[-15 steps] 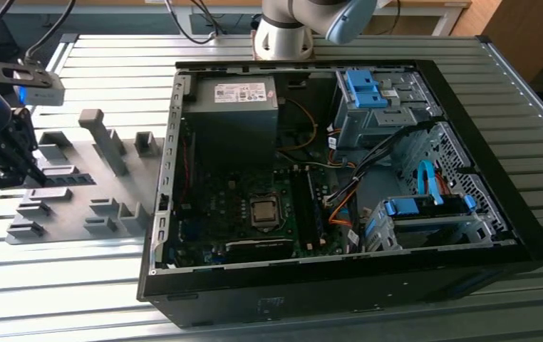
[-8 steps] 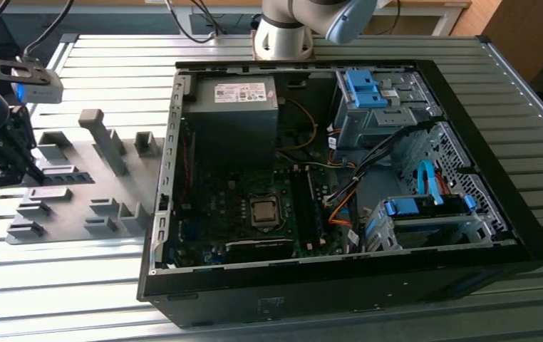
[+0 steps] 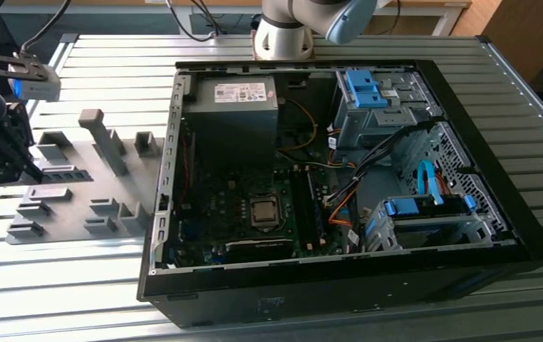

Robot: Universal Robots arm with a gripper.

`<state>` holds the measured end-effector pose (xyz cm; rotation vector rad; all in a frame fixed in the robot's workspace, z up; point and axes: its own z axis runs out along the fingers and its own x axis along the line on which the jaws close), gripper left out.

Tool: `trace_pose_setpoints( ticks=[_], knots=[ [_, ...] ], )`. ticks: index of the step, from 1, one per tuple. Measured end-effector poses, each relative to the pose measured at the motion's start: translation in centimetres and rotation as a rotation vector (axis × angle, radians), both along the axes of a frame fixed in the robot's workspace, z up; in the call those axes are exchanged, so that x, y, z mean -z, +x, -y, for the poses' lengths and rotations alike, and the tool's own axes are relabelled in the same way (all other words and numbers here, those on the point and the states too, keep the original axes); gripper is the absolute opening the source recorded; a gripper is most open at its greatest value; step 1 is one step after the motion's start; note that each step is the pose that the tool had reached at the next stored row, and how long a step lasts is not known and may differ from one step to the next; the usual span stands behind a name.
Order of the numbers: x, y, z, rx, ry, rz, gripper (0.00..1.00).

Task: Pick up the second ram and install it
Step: 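Pick up the second ram and move it above second insertion slot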

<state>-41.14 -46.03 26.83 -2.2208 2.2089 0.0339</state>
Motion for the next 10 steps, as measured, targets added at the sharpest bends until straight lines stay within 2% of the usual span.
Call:
trace_pose_setpoints(
  ticks=[10],
  knots=[
    [-0.46,0.0,0.0,0.0,0.0,0.0,0.14]
  ],
)
